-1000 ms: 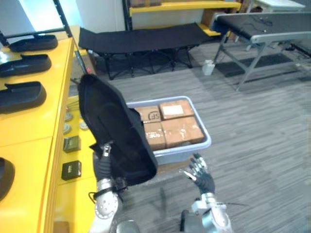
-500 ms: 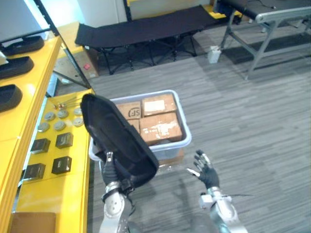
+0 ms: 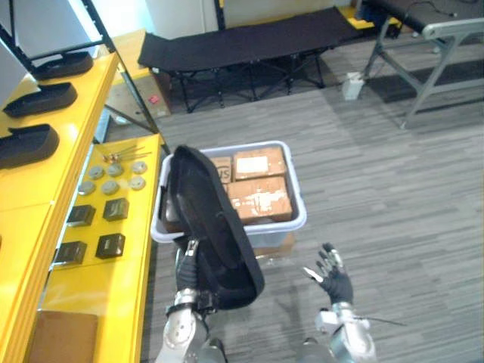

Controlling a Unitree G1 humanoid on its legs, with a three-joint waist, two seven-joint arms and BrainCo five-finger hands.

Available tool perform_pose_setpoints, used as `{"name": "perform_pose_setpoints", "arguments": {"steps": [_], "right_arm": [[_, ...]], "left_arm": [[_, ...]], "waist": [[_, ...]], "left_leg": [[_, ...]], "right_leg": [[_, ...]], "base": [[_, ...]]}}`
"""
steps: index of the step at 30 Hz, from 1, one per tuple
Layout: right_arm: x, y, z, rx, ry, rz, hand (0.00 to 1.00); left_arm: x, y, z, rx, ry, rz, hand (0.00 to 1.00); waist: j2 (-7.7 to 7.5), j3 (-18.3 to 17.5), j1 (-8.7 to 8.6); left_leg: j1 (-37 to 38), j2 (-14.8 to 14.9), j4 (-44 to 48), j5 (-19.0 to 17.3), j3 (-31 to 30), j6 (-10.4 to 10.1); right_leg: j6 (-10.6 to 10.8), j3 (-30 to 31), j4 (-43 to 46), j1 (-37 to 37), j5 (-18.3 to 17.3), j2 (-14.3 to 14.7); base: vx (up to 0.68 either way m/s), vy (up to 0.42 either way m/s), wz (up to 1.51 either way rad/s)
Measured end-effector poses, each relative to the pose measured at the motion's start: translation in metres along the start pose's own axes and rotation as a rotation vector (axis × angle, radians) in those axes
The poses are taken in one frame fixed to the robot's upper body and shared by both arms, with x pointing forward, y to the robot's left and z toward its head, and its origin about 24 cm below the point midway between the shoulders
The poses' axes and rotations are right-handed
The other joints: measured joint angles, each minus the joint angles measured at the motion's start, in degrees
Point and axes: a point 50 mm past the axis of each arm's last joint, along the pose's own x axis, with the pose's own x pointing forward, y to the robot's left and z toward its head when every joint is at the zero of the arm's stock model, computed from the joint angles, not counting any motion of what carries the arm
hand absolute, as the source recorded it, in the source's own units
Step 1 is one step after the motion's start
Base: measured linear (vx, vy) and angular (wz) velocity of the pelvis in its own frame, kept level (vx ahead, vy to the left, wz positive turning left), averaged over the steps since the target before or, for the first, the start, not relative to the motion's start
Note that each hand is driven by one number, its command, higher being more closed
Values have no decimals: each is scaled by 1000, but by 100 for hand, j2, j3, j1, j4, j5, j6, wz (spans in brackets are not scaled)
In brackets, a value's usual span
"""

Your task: Walk over and take plastic housings, then place them on the shelf

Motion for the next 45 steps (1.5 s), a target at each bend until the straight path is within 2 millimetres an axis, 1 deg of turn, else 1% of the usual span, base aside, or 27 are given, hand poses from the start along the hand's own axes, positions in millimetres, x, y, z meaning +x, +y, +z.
{"name": "perform_pose_setpoints", "arguments": {"steps": [4, 5, 6, 8, 11, 12, 15, 17, 19, 21, 23, 25, 26, 28, 30, 31, 32, 33, 34, 35, 36, 37, 38, 39, 40, 42, 45], "right_arm": [[3, 1, 4, 5, -28, 2, 0], [4, 2, 6, 8, -39, 5, 0], [5, 2, 6, 8, -41, 6, 0], [13, 6, 15, 14, -92, 23, 0], [23, 11, 25, 16, -133, 42, 0], [27, 13, 30, 13, -155, 54, 0], [33, 16, 36, 14, -180, 64, 0], [34, 16, 38, 13, -186, 65, 0], [36, 20, 40, 19, -195, 74, 0], [37, 23, 41, 17, -200, 84, 0], [39, 25, 43, 5, -212, 97, 0], [43, 27, 45, 3, -219, 106, 0], [47, 29, 45, -5, -217, 121, 0], [51, 30, 46, -9, -216, 123, 0], [52, 34, 47, -9, -221, 136, 0], [52, 36, 46, -14, -218, 147, 0], [51, 34, 44, -20, -209, 150, 0], [48, 30, 38, -30, -181, 144, 0], [44, 25, 32, -43, -154, 135, 0], [43, 23, 31, -45, -148, 133, 0], [39, 18, 26, -51, -126, 131, 0], [38, 16, 24, -53, -115, 122, 0], [37, 14, 23, -54, -109, 118, 0], [35, 12, 21, -55, -97, 110, 0], [35, 12, 22, -56, -102, 118, 0], [36, 17, 23, -62, -115, 135, 0], [36, 21, 24, -65, -134, 142, 0]], "left_arm": [[4, 11, 9, 39, -44, 102, 100], [4, 21, 18, 36, -83, 172, 100], [5, 23, 20, 36, -92, 184, 100], [6, 44, 43, 78, -206, 314, 100], [4, 54, 58, 82, -289, 388, 100], [4, 58, 66, 86, -330, 420, 100], [2, 66, 79, 106, -394, 455, 100], [1, 73, 82, 114, -406, 479, 100], [-3, 85, 84, 122, -413, 538, 100], [-8, 94, 84, 127, -410, 578, 100], [-13, 99, 83, 136, -408, 597, 100], [-14, 99, 81, 136, -400, 606, 100], [-17, 98, 78, 130, -388, 619, 100], [-18, 96, 75, 112, -384, 635, 100], [-18, 95, 76, 102, -391, 647, 100], [-18, 95, 75, 98, -389, 655, 100], [-19, 94, 72, 88, -380, 659, 100], [-20, 92, 69, 73, -368, 664, 100], [-20, 90, 68, 67, -362, 658, 100], [-20, 89, 68, 68, -361, 654, 100], [-19, 88, 68, 72, -359, 635, 100], [-19, 87, 67, 72, -356, 628, 100], [-19, 87, 67, 74, -354, 621, 100], [-20, 88, 66, 77, -348, 615, 100], [-21, 89, 65, 73, -343, 616, 100], [-25, 90, 63, 78, -329, 624, 100], [-27, 91, 60, 83, -315, 621, 100]], "waist": [[-83, -43, 101], [-111, -51, 114], [-113, -49, 112], [-114, -47, 191], [-116, -36, 300], [-114, -40, 318], [-87, -29, 395], [-90, -27, 446], [-97, -23, 491], [-109, -27, 553], [-224, -62, 681], [-209, -33, 744], [-185, 10, 756], [-149, 34, 755], [-145, 109, 756], [-132, 192, 756], [-56, 239, 729], [6, 258, 720], [26, 258, 714], [25, 260, 710], [-7, 283, 634], [4, 293, 584], [30, 311, 587], [54, 325, 649], [78, 312, 745], [15, 347, 768], [-85, 406, 768]], "left_leg": [[21, -44, -31, 0, -27, 47], [13, -64, -52, 7, -113, 57], [10, -69, -52, 10, -143, 61], [-79, -107, -81, 70, -333, 65], [-111, -160, -158, 154, -551, 73], [-204, -205, -175, 199, -798, 90], [-287, -327, -367, 429, -1483, 158], [-287, -388, -543, 607, -1915, 161], [-279, -473, -738, 798, -2471, 168], [-314, -547, -765, 862, -2730, 159], [-430, -616, -733, 974, -2936, 35], [-483, -617, -710, 1003, -2975, -6], [-489, -611, -697, 1026, -2970, -44], [-541, -566, -635, 1042, -2942, -70], [-585, -484, -613, 1081, -2884, -135], [-585, -427, -570, 1092, -2833, -157], [-585, -377, -518, 1092, -2838, -155], [-587, -312, -448, 1057, -2802, -99], [-600, -272, -432, 1029, -2689, 145], [-614, -259, -431, 1018, -2633, 230], [-749, -142, -353, 1029, -2153, 471], [-913, -74, -180, 1109, -1813, 506], [-939, -40, -127, 1223, -1678, 535], [-967, -60, -72, 1378, -1550, 383], [-973, -146, -104, 1411, -1519, 345], [-962, -251, -234, 1490, -1511, 229], [-860, -338, -449, 1553, -1428, 226]], "right_leg": [[-66, -32, -124, 83, 153, -13], [-66, -109, -188, 161, 153, -18], [-65, -145, -199, 182, 153, -20], [-66, -342, -273, 260, 152, -27], [-67, -519, -279, 350, 152, -46], [-83, -669, -255, 431, 142, -55], [-152, -600, 134, 487, 101, -58], [-246, -527, 503, 489, 45, -56], [-351, -240, 988, 478, -32, -16], [-506, -142, 1129, 507, -206, -4], [-488, -167, 993, 627, -420, 18], [-421, -188, 838, 696, -509, 43], [-325, -196, 588, 851, -604, 74], [-325, -197, 270, 980, -702, 153], [-246, -185, 138, 990, -907, 219], [-77, -179, 139, 989, -1033, 246], [-116, -182, 171, 988, -1053, 310], [-185, -211, 260, 996, -1149, 382], [-226, -337, 303, 1050, -1184, 403], [-229, -375, 302, 1073, -1186, 407], [-231, -689, 250, 1205, -1181, 406], [-155, -929, 257, 1285, -1135, 392], [-152, -993, 254, 1340, -1136, 391], [-124, -1070, 231, 1411, -1133, 349], [-100, -1086, 204, 1422, -1125, 273], [-61, -1100, 185, 1426, -1136, 187], [-77, -1044, 163, 1439, -1168, 96]], "base": [[-29, 49, 4], [-18, 9, 19], [-31, -13, 29], [-41, -21, 38], [-26, -8, 46], [-27, 11, 96], [-4, 46, 121], [6, 11, 135], [24, -44, 125], [42, -90, 83], [34, -139, 59], [0, -134, 13], [-17, -101, -4], [-79, -141, -13], [-131, -150, -23], [-131, -119, -15], [-188, -128, -6], [-176, -99, 21], [-157, -82, 24], [-103, -79, 72], [-60, -68, 103], [-38, -53, 112], [4, -6, 76], [34, 78, 37], [38, 97, 25], [15, 96, 19], [-26, 57, 6]]}}
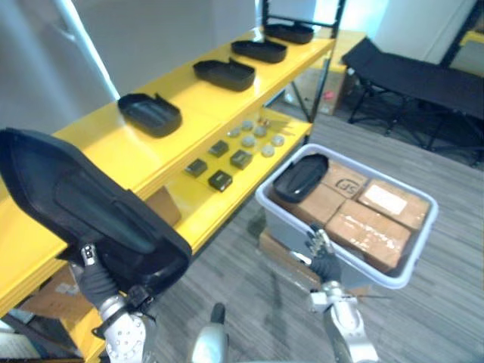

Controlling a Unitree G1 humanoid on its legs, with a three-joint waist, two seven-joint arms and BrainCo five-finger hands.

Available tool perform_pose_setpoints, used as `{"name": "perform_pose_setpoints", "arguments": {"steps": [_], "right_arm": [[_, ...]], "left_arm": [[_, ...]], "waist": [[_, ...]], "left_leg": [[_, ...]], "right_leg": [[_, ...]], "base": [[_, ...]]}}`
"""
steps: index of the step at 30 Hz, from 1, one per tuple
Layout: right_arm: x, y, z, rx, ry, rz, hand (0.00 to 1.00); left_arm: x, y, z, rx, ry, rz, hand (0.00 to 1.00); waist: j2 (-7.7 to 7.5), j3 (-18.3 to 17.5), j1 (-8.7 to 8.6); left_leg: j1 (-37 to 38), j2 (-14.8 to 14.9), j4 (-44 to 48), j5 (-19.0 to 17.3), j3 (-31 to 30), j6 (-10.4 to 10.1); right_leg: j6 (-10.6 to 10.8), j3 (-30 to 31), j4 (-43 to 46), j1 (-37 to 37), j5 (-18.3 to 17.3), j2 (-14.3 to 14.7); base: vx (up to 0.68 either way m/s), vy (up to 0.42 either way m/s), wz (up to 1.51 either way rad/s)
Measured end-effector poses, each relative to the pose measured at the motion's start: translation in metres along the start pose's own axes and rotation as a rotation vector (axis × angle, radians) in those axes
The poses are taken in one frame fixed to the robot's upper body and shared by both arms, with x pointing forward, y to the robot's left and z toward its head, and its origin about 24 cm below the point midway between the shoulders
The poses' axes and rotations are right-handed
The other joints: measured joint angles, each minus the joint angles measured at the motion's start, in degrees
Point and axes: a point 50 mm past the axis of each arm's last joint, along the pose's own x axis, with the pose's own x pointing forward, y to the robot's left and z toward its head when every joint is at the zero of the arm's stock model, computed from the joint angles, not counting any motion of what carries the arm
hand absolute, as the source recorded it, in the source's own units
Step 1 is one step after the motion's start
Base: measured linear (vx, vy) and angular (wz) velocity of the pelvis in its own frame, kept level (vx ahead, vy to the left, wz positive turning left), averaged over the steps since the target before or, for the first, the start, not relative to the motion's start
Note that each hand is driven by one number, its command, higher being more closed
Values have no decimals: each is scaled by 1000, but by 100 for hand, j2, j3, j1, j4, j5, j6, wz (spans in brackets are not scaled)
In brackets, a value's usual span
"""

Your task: Walk over and take plastic housings, then place them on the shelf

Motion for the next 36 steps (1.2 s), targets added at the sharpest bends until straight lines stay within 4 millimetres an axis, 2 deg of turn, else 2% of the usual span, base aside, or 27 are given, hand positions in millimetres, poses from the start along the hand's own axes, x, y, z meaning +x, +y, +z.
{"name": "perform_pose_setpoints", "arguments": {"steps": [6, 11, 13, 16, 18, 22, 25, 26, 27, 28, 29, 30, 31, 32, 33, 34, 35, 36], "right_arm": [[0, -4, 1, -16, -3, 0, 0], [9, 7, 11, -94, -76, 87, 0], [18, 16, 21, -122, -123, 198, 0], [19, 12, 23, -178, -124, 276, 0], [18, 7, 23, -198, -114, 296, 0], [15, 7, 21, -175, -101, 333, 0], [16, 10, 22, -145, -105, 363, 0], [18, 15, 24, -136, -116, 380, 0], [21, 17, 26, -126, -124, 387, 0], [23, 20, 28, -107, -131, 401, 0], [22, 21, 27, -104, -125, 409, 0], [21, 22, 26, -102, -122, 413, 0], [21, 24, 25, -95, -119, 413, 0], [19, 25, 24, -86, -116, 412, 0], [19, 26, 24, -86, -117, 415, 0], [17, 27, 22, -82, -107, 422, 0], [16, 28, 21, -77, -104, 423, 0], [14, 28, 19, -69, -96, 419, 0]], "left_arm": [[1, -4, 1, 0, -10, -43, 100], [5, -7, 6, -2, -38, -85, 100], [12, -15, 11, 1, -78, -133, 100], [21, -37, 22, -33, -143, -227, 100], [24, -46, 26, -54, -163, -250, 100], [21, -40, 18, -27, -127, -238, 100], [19, -34, 15, -7, -110, -218, 100], [19, -30, 15, 1, -108, -198, 100], [19, -29, 14, 0, -104, -186, 100], [18, -25, 12, 0, -92, -163, 100], [15, -14, 9, 18, -75, -124, 100], [14, -8, 9, 31, -71, -109, 100], [15, -1, 10, 53, -74, -91, 100], [15, 3, 9, 60, -65, -70, 100], [15, 3, 9, 57, -60, -65, 100], [16, 5, 9, 64, -60, -70, 100], [16, 6, 9, 71, -61, -76, 100], [17, 6, 9, 78, -61, -88, 100]], "waist": [[8, -5, -77], [-156, 77, -3], [-245, 129, -10], [-352, 193, -49], [-364, 212, -52], [-326, 260, -50], [-272, 519, 23], [-301, 571, 75], [-263, 653, 79], [-203, 811, 98], [-75, 851, 151], [-72, 831, 161], [-142, 774, 198], [-285, 705, 204], [-297, 696, 211], [-352, 669, 223], [-376, 657, 220], [-398, 650, 204]], "left_leg": [[0, 17, -141, 81, 378, 52], [-180, 46, -320, 142, 810, 64], [-219, 80, -430, 178, 973, 55], [-213, 7, -473, 185, 978, 88], [-212, -20, -497, 199, 944, 104], [-103, -30, -462, 187, 830, 115], [-301, -33, 235, -255, 776, 131], [-606, -30, 810, -524, 808, 131], [-751, 13, 1175, -708, 809, 179], [-1104, 213, 2417, -1255, 909, 427], [-1221, 350, 3545, -2043, 1118, 572], [-1193, 373, 3666, -2356, 1181, 608], [-1171, 314, 3811, -2640, 1189, 475], [-1168, 214, 3825, -2773, 1129, 473], [-1164, 169, 3815, -2795, 1100, 512], [-1087, 87, 3701, -2828, 992, 569], [-1014, 37, 3630, -2842, 940, 600], [-799, -82, 3433, -2827, 829, 703]], "right_leg": [[38, 105, 21, -114, -10, -84], [132, 252, -183, -481, 267, -184], [132, 251, -277, -633, 534, -193], [122, 93, -179, -678, 604, -287], [123, 88, -33, -733, 605, -318], [112, 21, 163, -632, 594, -317], [-52, -123, 239, -429, 354, -332], [-31, -214, 241, -431, -37, -372], [133, -218, 301, -438, -83, -386], [245, -229, 550, -401, -205, -392], [305, -239, 815, -206, -446, -336], [311, -246, 923, -147, -555, -338], [301, -284, 1047, -53, -670, -430], [42, -115, 1661, -278, -509, -531], [-150, 12, 2100, -484, -317, -581], [-446, 325, 2976, -944, 224, -687], [-491, 503, 3341, -1127, 542, -708], [-414, 820, 4020, -1424, 769, -669]], "base": [[-31, 6, -2], [30, 27, -22], [67, 42, -40], [50, 37, -2], [27, 20, 12], [0, -9, 15], [-74, -20, 13], [-93, -16, 9], [-95, 44, 11], [-22, 195, 15], [14, 236, 15], [90, 221, 23], [198, 182, 30], [176, 139, 39], [261, 219, 48], [165, 157, 46], [351, 229, 58], [369, 126, 63]]}}
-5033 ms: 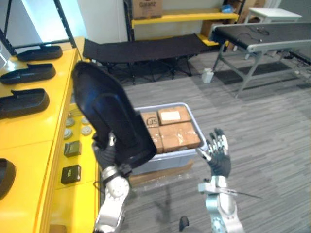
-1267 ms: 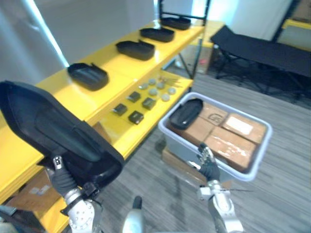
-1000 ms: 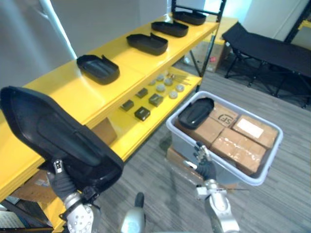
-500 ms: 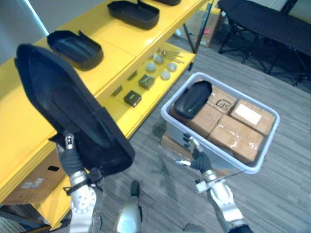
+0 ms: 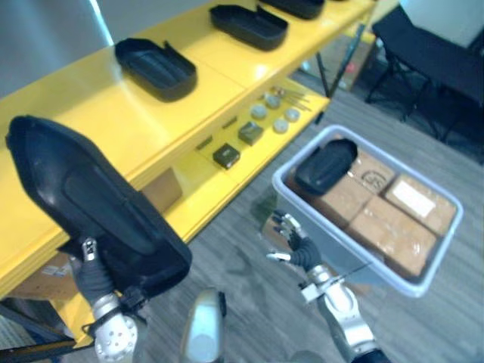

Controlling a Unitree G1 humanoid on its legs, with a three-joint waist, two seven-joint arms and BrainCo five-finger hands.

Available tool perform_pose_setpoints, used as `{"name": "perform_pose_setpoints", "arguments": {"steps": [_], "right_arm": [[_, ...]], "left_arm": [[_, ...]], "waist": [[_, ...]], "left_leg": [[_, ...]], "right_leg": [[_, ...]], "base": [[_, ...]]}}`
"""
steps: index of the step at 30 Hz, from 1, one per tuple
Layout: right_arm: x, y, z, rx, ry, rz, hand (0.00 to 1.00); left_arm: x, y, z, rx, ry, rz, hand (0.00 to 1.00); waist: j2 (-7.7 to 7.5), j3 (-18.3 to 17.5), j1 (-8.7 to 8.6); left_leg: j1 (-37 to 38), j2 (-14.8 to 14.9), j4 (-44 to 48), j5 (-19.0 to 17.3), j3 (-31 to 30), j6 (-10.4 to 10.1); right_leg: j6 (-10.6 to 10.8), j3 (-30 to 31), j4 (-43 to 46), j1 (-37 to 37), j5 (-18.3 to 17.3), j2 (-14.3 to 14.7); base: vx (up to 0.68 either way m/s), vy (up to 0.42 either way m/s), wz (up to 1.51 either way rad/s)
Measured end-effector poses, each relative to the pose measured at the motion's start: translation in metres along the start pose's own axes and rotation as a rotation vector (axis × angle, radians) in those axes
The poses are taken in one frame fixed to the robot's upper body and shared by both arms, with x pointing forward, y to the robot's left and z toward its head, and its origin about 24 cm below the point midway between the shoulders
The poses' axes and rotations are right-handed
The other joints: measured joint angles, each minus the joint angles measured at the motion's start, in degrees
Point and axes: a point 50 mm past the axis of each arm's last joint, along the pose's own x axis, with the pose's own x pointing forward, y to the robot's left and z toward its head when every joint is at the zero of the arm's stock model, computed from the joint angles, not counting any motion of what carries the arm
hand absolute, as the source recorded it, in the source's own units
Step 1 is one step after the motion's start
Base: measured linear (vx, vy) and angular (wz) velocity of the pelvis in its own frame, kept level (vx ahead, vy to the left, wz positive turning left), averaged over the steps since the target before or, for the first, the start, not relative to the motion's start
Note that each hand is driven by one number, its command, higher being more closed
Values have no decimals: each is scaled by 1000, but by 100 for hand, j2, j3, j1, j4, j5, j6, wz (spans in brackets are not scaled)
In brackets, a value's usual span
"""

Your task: Walk over and take plastic housings, then place them on the shelf

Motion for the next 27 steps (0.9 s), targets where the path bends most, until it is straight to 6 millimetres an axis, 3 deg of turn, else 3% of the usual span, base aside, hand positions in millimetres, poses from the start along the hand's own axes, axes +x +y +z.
{"name": "perform_pose_setpoints", "arguments": {"steps": [1, 3, 7, 8, 11, 12, 13, 14, 15, 16, 17, 19, 24, 25, 27], "right_arm": [[-3, 1, -2, 8, 9, -6, 0], [-9, 1, -6, 23, 26, -26, 0], [-25, -14, -5, 21, 36, -120, 0], [-30, -22, -4, 12, 35, -161, 0], [-38, -34, -3, -4, 33, -221, 0], [-42, -34, -3, -4, 29, -225, 0], [-47, -31, -3, -1, 21, -226, 0], [-49, -29, -3, 3, 14, -223, 0], [-48, -32, 0, -17, 9, -208, 0], [-45, -33, 6, -34, -18, -181, 0], [-44, -33, 7, -31, -25, -173, 0], [-26, -30, 24, -20, -112, -104, 0], [-11, 1, 46, 49, -225, 24, 0], [-8, 6, 47, 63, -227, 40, 0], [0, 17, 48, 87, -221, 60, 0]], "left_arm": [[-1, 0, -1, -1, 5, -1, 100], [-3, 0, -2, 0, 13, -8, 100], [1, -14, 2, -40, -7, -42, 100], [4, -19, 4, -55, -21, -54, 100], [11, -32, 8, -85, -46, -80, 100], [12, -35, 8, -85, -50, -92, 100], [14, -37, 9, -71, -61, -104, 100], [15, -38, 10, -63, -68, -111, 100], [10, -43, 2, -74, -30, -101, 100], [5, -45, -1, -86, -5, -84, 100], [4, -45, -1, -90, -3, -81, 100], [6, -49, 3, -123, -6, -29, 100], [7, -61, 12, -142, -20, -37, 100], [7, -62, 13, -126, -21, -52, 100], [8, -62, 14, -61, -38, -70, 100]], "waist": [[-28, -16, -47], [34, -118, -194], [168, -323, -421], [187, -358, -521], [217, -383, -697], [169, -412, -743], [-5, -517, -761], [-141, -599, -786], [171, -645, -780], [401, -755, -775], [438, -778, -764], [574, -870, -684], [639, -945, -737], [642, -960, -734], [572, -998, -559]], "left_leg": [[359, -88, -298, 63, -87, 51], [821, -172, -838, 227, -312, 51], [1241, -154, -1471, 353, -880, -54], [1272, -128, -1491, 339, -1087, -78], [1403, -5, -1527, 216, -1600, -296], [1455, 18, -1515, 128, -1791, -446], [1434, -60, -1515, 1, -1951, -648], [1434, -95, -1494, -95, -2056, -778], [1460, 225, -1463, -149, -2098, -866], [1492, 496, -1591, -59, -2014, -1001], [1501, 534, -1659, -15, -1986, -1034], [1780, 730, -2358, 536, -1441, -1173], [1809, 805, -2756, 970, -116, -892], [1822, 793, -2885, 1061, -1, -950], [1879, 661, -3171, 1285, -85, -977]], "right_leg": [[73, 168, 427, -185, -160, 112], [38, 215, 311, -365, -367, 453], [-34, 368, -1309, -899, -552, 953], [-5, 758, -1950, -1055, -525, 1127], [107, 1621, -2963, -1227, -298, 1410], [122, 1856, -3304, -1221, -29, 1436], [173, 2000, -3516, -1157, 358, 1360], [527, 2016, -3570, -1075, 490, 1307], [407, 1706, -3633, -933, 431, 1524], [274, 1510, -3791, -820, 509, 1695], [243, 1474, -3819, -814, 531, 1714], [135, 1301, -3932, -685, 566, 1742], [87, 404, -4398, -114, 571, 1456], [100, 210, -4451, -33, 579, 1391], [176, 53, -4550, 41, 629, 1263]], "base": [[385, 101, 64], [301, 26, 71], [336, -70, 80], [268, -162, 86], [248, -258, 94], [274, -484, 97], [284, -527, 110], [268, -523, 103], [181, -319, 77], [214, -320, 50], [191, -276, 29], [157, -263, 32], [39, -80, 89], [-25, 32, 105], [-37, 51, 60]]}}
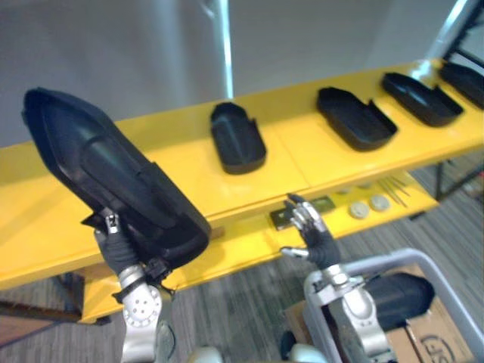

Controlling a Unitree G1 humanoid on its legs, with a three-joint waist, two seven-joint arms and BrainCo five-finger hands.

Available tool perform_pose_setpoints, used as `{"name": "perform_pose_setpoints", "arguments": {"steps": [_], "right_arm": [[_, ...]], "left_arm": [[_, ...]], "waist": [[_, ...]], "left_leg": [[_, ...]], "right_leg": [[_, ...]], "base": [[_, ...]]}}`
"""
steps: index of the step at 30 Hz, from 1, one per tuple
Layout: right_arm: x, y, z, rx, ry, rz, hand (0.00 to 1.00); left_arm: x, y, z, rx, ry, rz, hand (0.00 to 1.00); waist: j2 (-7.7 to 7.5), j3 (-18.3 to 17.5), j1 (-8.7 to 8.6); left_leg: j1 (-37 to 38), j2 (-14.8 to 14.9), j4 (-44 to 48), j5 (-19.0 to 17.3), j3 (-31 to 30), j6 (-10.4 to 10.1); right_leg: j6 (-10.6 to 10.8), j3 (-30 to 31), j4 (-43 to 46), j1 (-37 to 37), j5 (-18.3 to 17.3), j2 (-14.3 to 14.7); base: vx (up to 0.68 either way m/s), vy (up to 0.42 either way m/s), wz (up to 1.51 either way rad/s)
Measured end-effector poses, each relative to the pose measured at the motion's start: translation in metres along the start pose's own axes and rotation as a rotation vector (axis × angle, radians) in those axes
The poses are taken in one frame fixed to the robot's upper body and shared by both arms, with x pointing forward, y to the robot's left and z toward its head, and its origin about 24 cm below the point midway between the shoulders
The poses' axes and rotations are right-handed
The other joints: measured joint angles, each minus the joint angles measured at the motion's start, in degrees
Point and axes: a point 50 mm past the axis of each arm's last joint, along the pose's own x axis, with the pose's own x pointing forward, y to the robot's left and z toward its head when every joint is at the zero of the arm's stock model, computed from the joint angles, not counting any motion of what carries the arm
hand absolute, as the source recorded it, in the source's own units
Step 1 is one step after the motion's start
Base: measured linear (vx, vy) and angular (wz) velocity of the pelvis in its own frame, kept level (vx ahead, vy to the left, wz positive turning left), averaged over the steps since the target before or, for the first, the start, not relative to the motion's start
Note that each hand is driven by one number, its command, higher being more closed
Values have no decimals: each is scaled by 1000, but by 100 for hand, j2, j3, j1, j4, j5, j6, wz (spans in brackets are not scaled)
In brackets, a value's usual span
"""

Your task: Walk over and take plastic housings, then place them on the shelf

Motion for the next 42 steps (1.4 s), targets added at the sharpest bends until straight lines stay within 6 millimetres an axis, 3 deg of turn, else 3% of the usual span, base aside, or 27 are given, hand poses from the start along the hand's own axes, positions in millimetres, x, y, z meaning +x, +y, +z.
{"name": "perform_pose_setpoints", "arguments": {"steps": [5, 9, 16, 22, 26, 32, 36, 42], "right_arm": [[16, -1, 7, 20, -65, -146, 0], [3, -19, 7, 7, -33, -283, 0], [-56, -58, 6, -30, 110, -511, 0], [-86, -66, 7, -74, 185, -551, 0], [-95, -67, 5, -66, 232, -518, 0], [-97, -65, 2, -41, 249, -509, 0], [-100, -63, 0, -34, 264, -509, 0], [-99, -61, -1, -27, 266, -500, 0]], "left_arm": [[14, 13, 2, 291, -43, -77, 100], [42, 23, 3, 457, -58, -126, 100], [131, 54, -3, 609, 65, -38, 100], [178, 69, -5, 582, 255, 80, 100], [190, 69, -13, 615, 442, 80, 100], [198, 90, -10, 665, 629, 150, 100], [198, 91, -10, 671, 680, 166, 100], [204, 124, 13, 798, 684, 275, 100]], "waist": [[-143, -159, -3], [-126, -229, -112], [30, -325, -721], [93, -285, -1146], [157, -160, -1402], [141, 121, -1592], [170, 269, -1595], [173, 432, -1580]], "left_leg": [[141, -221, -273, 160, 33, 73], [348, -220, -361, 164, 413, 69], [586, -149, -501, 162, 1216, 31], [709, -70, -557, 141, 1715, -18], [714, -72, -557, 141, 1833, -18], [687, -67, -555, 137, 2100, -23], [682, -68, -550, 137, 2100, -22], [593, -62, -456, 135, 2095, -21]], "right_leg": [[95, -59, -130, 121, 93, -191], [104, 288, -265, 114, 235, -157], [44, 1065, -563, -96, 584, 45], [9, 1553, -770, -219, 772, 156], [23, 1681, -769, -291, 804, 188], [7, 1935, -768, -479, 886, 250], [8, 1936, -769, -483, 886, 252], [7, 1937, -728, -550, 886, 247]], "base": [[-41, 43, 10], [-27, 29, -49], [-27, 8, -57], [-32, -4, -44], [-11, -4, -15], [-18, -9, -22], [-3, -3, -2], [0, 0, 0]]}}
